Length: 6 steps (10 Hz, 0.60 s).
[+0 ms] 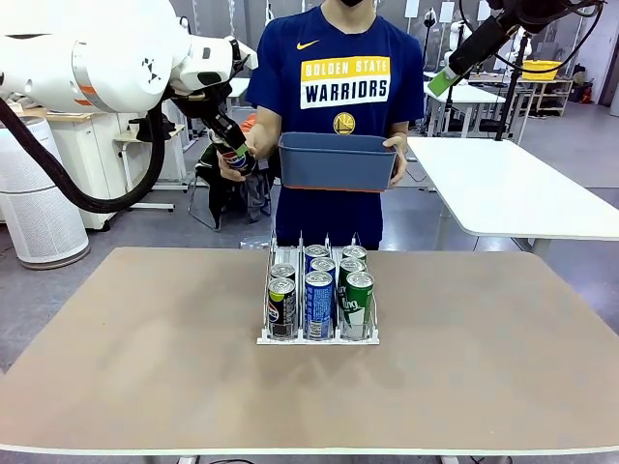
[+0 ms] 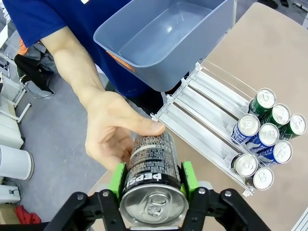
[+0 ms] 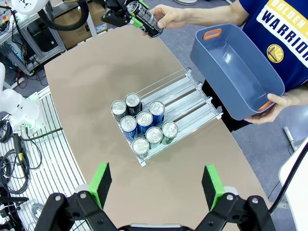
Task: Fill the beverage cans into the dispenser.
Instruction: Place the picked Pepsi coke in the line of the Automatic Can Dispenser with the same cans.
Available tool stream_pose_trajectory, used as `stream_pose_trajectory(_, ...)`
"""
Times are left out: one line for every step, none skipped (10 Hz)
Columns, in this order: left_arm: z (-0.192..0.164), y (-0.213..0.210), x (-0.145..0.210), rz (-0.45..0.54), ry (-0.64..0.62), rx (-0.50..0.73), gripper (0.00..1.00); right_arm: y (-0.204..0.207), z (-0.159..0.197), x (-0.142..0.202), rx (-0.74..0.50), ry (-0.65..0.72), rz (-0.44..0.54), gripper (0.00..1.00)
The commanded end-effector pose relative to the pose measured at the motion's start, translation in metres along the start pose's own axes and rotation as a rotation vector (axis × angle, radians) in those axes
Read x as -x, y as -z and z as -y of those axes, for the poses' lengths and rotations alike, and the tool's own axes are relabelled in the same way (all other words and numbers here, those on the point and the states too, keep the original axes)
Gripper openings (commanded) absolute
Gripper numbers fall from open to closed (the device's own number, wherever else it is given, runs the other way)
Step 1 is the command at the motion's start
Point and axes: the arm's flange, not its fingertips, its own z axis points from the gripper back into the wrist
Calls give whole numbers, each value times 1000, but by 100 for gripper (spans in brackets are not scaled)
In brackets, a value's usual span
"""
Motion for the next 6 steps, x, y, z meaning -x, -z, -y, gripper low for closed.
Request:
stream_pose_trajectory(-3, -1, 2, -1, 2, -3, 0, -1, 0, 0, -11, 3, -5, 100)
stream_pose_trajectory(-3, -1, 2, -1, 2, -3, 0, -1, 0, 0, -11, 3, -5, 100)
stream_pose_trajectory(-3, -1, 2, -1, 2, -3, 0, -1, 0, 0, -11, 3, -5, 100)
stream_pose_trajectory(-3, -1, 2, -1, 2, -3, 0, -1, 0, 0, -11, 3, -5, 100)
stream_pose_trajectory(-3, -1, 2, -1, 2, -3, 0, -1, 0, 0, -11, 3, -5, 100)
stream_pose_trajectory(-3, -1, 2, -1, 2, -3, 0, -1, 0, 0, -11, 3, -5, 100)
